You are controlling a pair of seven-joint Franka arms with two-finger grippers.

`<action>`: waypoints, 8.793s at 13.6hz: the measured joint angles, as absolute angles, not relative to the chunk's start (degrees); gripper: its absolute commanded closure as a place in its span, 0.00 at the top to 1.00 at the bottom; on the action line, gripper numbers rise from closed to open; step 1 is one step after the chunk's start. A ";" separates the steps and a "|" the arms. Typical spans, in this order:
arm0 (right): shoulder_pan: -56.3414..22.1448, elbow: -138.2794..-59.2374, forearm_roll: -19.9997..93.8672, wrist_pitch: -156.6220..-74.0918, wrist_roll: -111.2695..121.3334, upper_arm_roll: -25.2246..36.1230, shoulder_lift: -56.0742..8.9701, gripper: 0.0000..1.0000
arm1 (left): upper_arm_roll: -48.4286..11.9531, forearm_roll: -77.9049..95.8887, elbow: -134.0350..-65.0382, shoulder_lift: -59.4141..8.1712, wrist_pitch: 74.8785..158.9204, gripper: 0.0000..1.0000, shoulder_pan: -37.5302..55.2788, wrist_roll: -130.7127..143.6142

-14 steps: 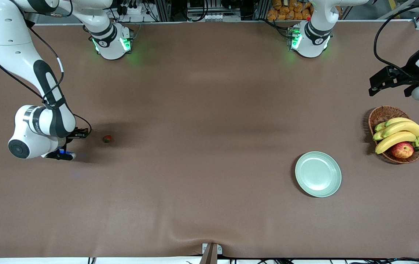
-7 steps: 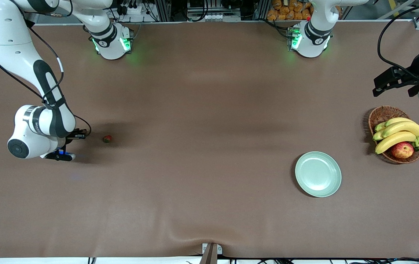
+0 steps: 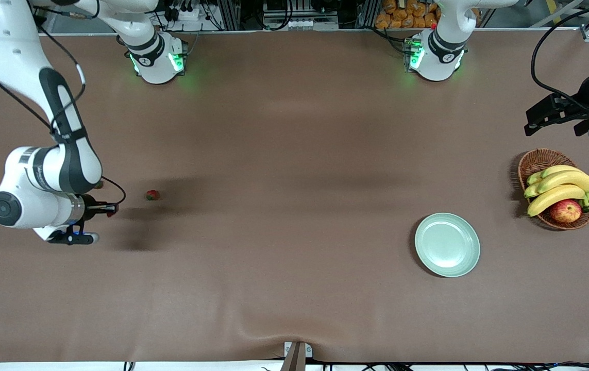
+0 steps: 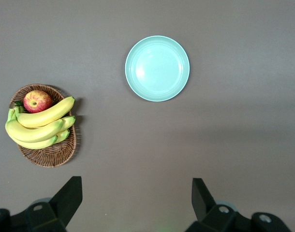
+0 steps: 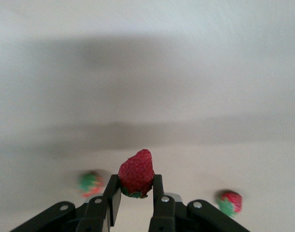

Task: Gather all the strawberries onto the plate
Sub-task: 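Carry the strawberry to mid-table with the right gripper while the left gripper approaches, then grasp the strawberry with the left gripper while the right gripper reaches another, then carry the strawberry to the plate while the right gripper grasps another, then release the strawberry onto the plate while the right gripper carries another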

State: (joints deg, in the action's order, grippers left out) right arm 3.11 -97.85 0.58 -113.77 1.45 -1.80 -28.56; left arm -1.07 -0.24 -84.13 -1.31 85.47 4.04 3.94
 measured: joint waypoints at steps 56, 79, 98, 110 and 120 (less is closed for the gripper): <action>-1.52 -99.30 10.31 -108.71 8.93 1.98 -33.36 1.00 | -4.18 6.95 -77.21 -42.16 124.00 1.00 39.87 39.00; -1.40 -104.28 9.81 -114.33 9.10 1.51 -35.71 0.29 | 12.43 6.91 -73.93 -57.17 143.75 0.00 62.47 46.12; -6.88 -87.28 10.51 -99.18 4.11 0.47 -34.96 0.00 | 14.40 6.85 -72.15 -42.17 118.00 0.00 32.63 52.85; -26.60 -86.43 23.27 -105.31 -12.98 -0.04 -37.80 0.00 | 13.42 1.57 -77.14 -40.52 116.31 0.00 19.81 51.55; -35.19 -86.45 28.26 -115.16 -13.23 -0.01 -42.92 0.06 | 12.57 5.11 -80.67 -45.08 120.14 0.00 14.76 46.10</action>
